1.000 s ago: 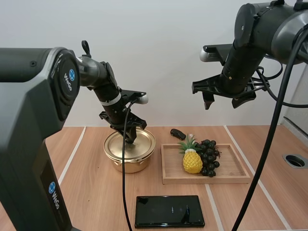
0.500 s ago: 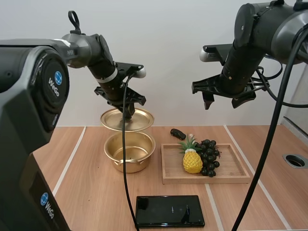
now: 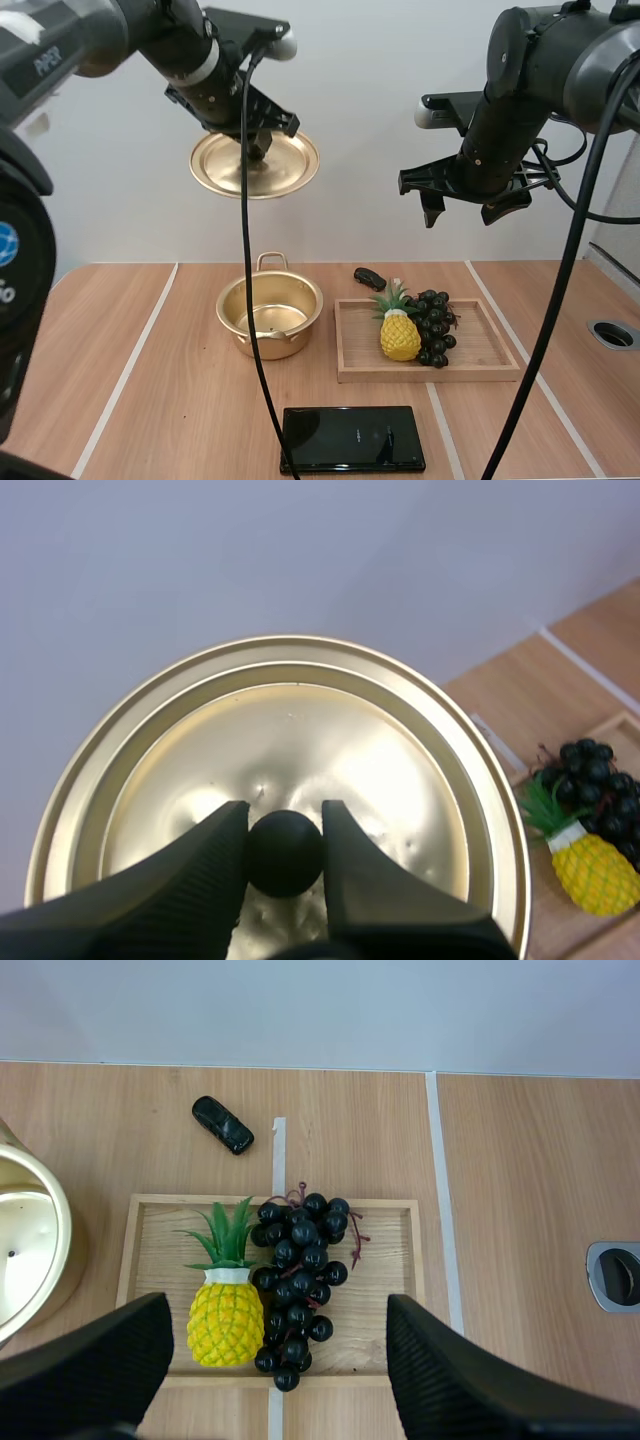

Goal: Open the pot, put the grape inside, and close it

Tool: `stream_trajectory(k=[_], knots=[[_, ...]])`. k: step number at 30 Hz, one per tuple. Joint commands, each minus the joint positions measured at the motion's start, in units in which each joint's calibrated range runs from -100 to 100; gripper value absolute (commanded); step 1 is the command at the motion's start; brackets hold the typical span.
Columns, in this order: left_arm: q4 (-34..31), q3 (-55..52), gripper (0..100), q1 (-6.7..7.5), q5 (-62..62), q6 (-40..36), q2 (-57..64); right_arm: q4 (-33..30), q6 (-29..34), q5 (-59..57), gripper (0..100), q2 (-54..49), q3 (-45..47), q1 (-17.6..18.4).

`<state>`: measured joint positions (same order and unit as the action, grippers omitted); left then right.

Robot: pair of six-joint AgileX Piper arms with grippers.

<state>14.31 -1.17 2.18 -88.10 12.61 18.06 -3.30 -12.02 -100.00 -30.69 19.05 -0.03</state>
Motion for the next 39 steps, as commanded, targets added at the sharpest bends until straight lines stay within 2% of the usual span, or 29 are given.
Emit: stream_trajectory(k=[1,8,13,31,39], knots=[[-0.87,3.06,0,0.02,5.78,-2.51,4.19,0.08,-0.30,0.00,100,-0.65,0.04,-0.28],[-1.75,10.29,0,0.02,16.34,-6.89,11.31,0.08,-0.30,0.00,100,-0.13,0.02,-0.28],[-3.16,16.29,0,0.02,19.48,-7.63,14.59,0.08,-0.30,0.00,100,1.65,0.16,-0.28],[-6.92,41.84,0,0.02,20.04,-11.05,16.95,-0.03,0.71,0.00,100,14.46,0.29,-0.50],[-8.86,49.49,0,0.02,16.56,-11.05,16.95,0.05,3.66,0.41,100,20.71,0.29,-2.42]])
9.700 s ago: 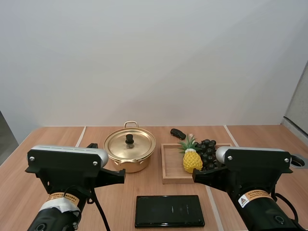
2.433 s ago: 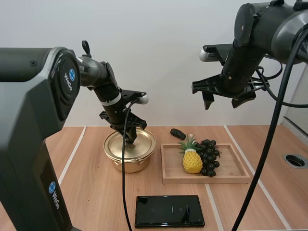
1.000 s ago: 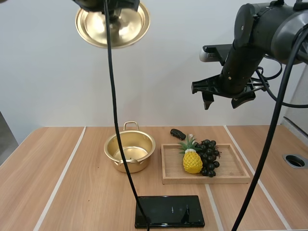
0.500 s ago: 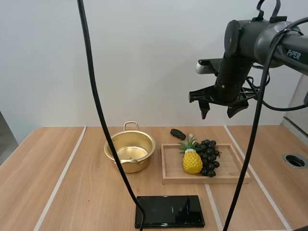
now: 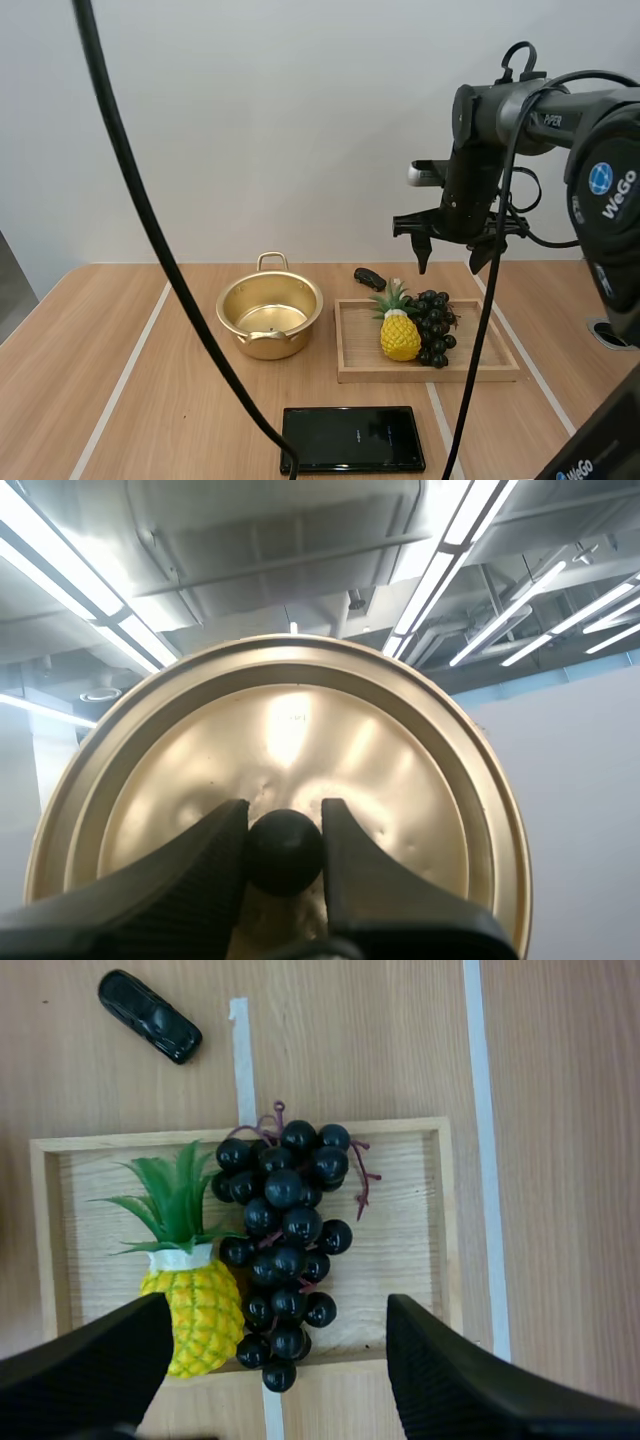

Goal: Open the pot, put the grape inside, and close it

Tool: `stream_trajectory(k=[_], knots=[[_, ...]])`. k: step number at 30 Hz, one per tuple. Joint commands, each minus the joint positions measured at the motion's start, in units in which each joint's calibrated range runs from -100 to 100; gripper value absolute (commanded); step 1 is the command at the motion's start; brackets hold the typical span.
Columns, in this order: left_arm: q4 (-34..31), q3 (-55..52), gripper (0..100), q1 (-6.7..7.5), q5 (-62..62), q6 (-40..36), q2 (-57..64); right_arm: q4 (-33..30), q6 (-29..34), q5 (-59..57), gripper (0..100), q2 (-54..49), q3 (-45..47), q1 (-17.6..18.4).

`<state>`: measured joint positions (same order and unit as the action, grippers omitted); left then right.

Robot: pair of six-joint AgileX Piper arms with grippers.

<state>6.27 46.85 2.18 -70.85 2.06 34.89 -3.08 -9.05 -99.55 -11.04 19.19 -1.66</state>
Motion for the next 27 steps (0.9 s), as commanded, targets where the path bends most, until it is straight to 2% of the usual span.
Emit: stream_trajectory(k=[1,27], knots=[[-0.92,1.74,0,0.02,-1.23,-0.51,0.11,-0.17,0.95,-0.04,100,1.87,0.16,-1.00],[-0.92,2.12,0,0.02,-5.16,-0.51,-0.01,2.32,0.93,5.55,100,15.92,0.16,-1.48]])
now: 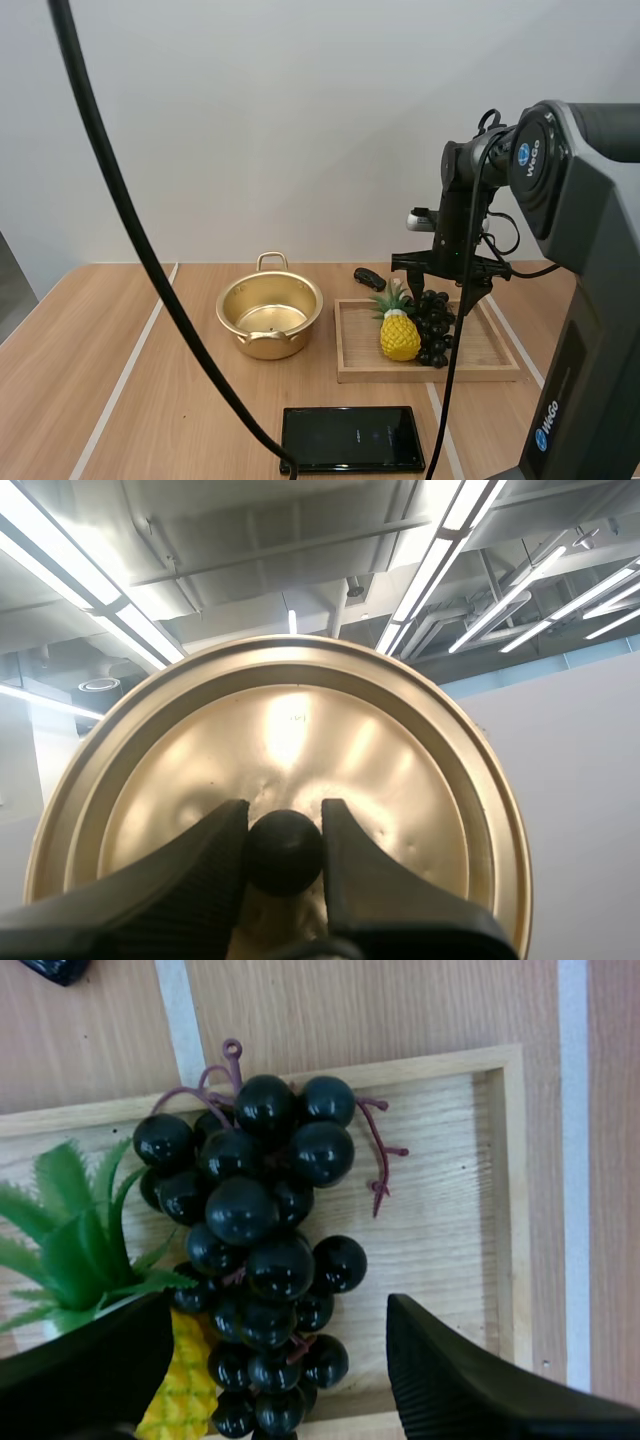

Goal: Open the pot, put the grape inside, and close it

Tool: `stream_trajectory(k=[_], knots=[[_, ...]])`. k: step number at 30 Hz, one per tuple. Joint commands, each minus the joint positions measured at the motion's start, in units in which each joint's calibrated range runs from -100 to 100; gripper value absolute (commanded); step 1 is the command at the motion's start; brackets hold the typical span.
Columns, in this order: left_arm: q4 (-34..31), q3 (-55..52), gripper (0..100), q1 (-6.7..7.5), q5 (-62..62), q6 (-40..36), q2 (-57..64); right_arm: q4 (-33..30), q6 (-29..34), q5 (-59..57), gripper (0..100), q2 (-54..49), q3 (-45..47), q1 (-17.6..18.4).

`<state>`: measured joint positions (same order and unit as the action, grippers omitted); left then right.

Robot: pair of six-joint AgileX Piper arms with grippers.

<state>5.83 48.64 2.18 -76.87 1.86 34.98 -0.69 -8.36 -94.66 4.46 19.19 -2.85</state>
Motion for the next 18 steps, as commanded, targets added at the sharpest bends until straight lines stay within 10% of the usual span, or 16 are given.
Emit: stream_trajectory(k=[1,17,18], knots=[[-0.48,0.34,0,0.02,0.46,-0.30,-0.10,-0.06,0.24,0.79,100,0.79,0.16,-0.30],[-0.99,0.34,0,0.02,-1.21,-0.30,-0.10,-0.06,-0.21,6.42,100,4.73,1.78,-0.30],[-1.34,0.34,0,0.02,-1.21,-0.30,-0.10,-0.06,-0.29,6.42,83,4.73,1.78,-0.30]])
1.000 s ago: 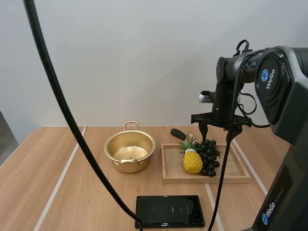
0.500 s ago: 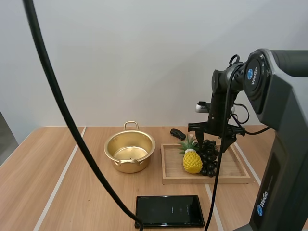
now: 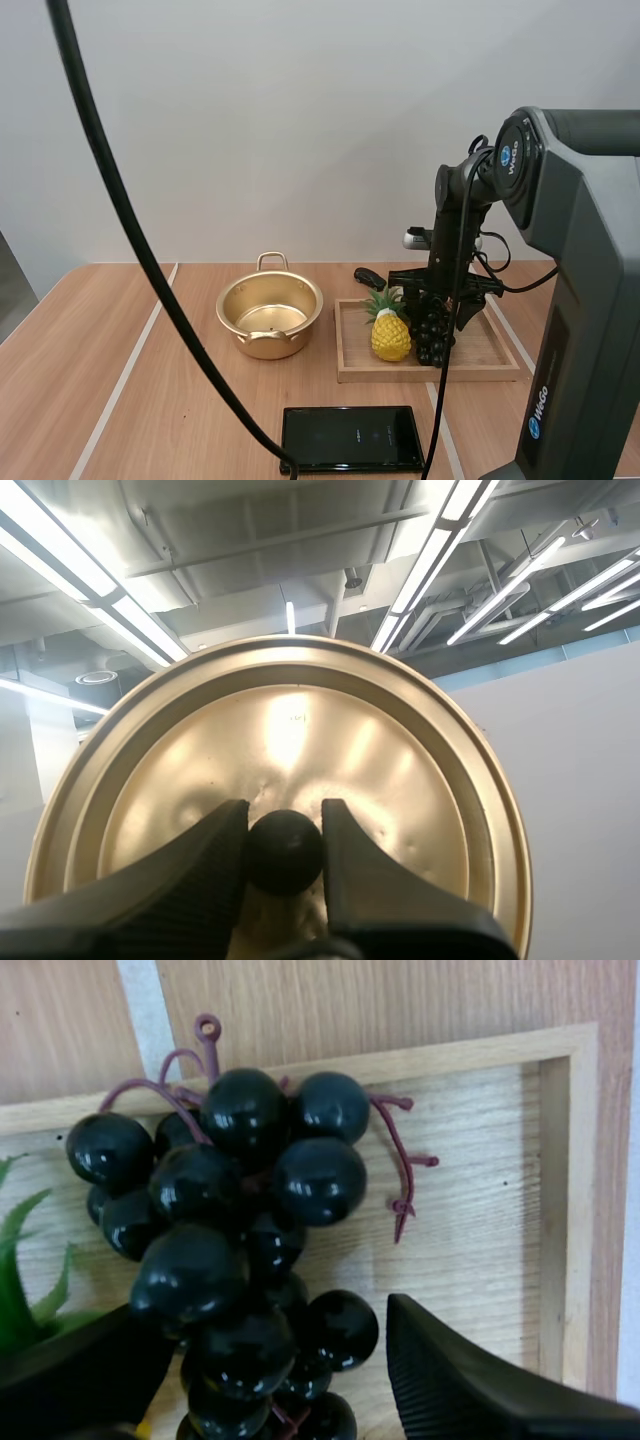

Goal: Open the pot, put the grape inside, and close it

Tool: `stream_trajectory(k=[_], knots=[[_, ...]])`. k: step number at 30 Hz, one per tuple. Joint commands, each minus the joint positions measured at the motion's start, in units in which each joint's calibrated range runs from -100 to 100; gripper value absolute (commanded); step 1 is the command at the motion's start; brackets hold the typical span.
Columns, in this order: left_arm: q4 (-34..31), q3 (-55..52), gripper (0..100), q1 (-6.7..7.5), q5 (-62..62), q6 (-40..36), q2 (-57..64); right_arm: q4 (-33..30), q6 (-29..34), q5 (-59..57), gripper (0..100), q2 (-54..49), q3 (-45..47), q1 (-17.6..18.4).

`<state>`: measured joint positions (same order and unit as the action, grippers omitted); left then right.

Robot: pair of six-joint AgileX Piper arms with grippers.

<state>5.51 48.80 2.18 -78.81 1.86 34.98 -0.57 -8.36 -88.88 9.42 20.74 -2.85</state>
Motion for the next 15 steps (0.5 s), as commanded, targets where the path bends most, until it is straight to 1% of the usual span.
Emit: stream_trajectory(k=[1,2,3,5,15], knots=[[-1.12,0.18,0,0.02,0.72,-0.30,-0.10,-0.18,-0.17,0.03,51,-0.23,0.23,-0.30],[-1.23,0.18,0,0.02,0.72,-0.30,-0.10,-0.30,0.52,-1.21,14,-0.23,0.23,-0.30],[-1.34,0.18,0,0.02,0.72,-0.30,-0.10,-0.55,1.98,-2.30,0,-0.39,0.23,-0.30],[-1.47,0.18,0,0.02,0.72,-0.30,-0.10,-0.55,3.41,-2.54,0,-0.93,0.23,-0.30],[-1.47,0.18,0,0.02,0.72,-0.30,-0.10,-0.11,3.11,-2.21,0,-8.59,0.08,-0.30]])
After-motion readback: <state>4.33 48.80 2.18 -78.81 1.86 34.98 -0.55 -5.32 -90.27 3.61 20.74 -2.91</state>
